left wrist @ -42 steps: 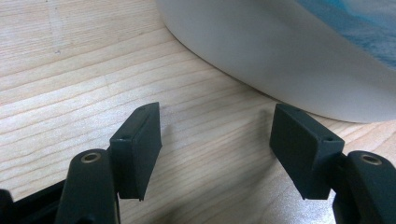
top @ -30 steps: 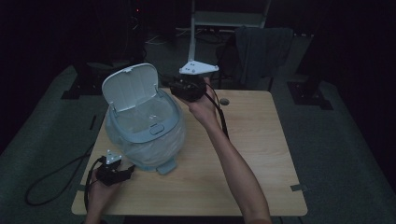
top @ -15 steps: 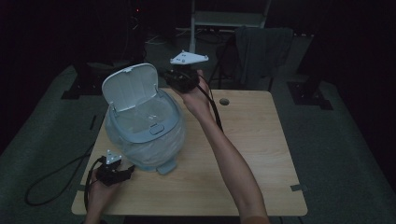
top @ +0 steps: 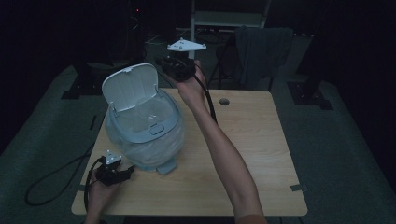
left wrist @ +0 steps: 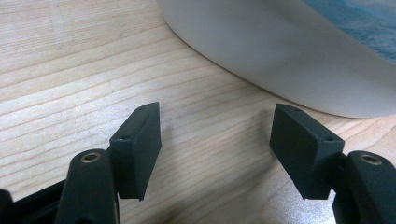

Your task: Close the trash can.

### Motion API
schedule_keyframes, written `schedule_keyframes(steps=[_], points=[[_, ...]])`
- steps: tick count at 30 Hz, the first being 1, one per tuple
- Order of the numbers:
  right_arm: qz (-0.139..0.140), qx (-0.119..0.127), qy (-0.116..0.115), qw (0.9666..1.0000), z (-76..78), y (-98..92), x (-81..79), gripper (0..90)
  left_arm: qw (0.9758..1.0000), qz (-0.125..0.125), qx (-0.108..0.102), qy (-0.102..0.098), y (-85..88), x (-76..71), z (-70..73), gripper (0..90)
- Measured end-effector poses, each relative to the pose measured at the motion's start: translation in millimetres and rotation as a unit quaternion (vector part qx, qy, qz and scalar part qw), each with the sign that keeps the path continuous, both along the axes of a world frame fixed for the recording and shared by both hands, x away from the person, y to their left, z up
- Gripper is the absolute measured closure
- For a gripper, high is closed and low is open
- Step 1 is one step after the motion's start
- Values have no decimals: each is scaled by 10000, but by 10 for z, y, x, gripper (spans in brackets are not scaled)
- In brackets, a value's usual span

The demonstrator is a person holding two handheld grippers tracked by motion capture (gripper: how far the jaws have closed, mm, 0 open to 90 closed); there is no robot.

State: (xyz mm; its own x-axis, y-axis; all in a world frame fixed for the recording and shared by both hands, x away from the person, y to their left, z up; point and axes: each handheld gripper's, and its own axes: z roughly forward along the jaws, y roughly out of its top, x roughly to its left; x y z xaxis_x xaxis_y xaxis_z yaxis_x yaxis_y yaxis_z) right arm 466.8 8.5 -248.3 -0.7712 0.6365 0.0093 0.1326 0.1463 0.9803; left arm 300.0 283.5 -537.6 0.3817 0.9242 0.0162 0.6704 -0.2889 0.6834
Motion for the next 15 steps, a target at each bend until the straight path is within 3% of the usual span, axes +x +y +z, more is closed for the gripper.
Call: schedule_keyframes(steps=[8, 15], points=[[17, 6, 92, 10000, 86, 113, 66, 897, 10000, -10, 5, -1, 4, -3, 0, 345], [238, -94, 195, 9995, 94, 237, 83, 897, 10000, -13, 11, 5, 5, -5, 1, 345]])
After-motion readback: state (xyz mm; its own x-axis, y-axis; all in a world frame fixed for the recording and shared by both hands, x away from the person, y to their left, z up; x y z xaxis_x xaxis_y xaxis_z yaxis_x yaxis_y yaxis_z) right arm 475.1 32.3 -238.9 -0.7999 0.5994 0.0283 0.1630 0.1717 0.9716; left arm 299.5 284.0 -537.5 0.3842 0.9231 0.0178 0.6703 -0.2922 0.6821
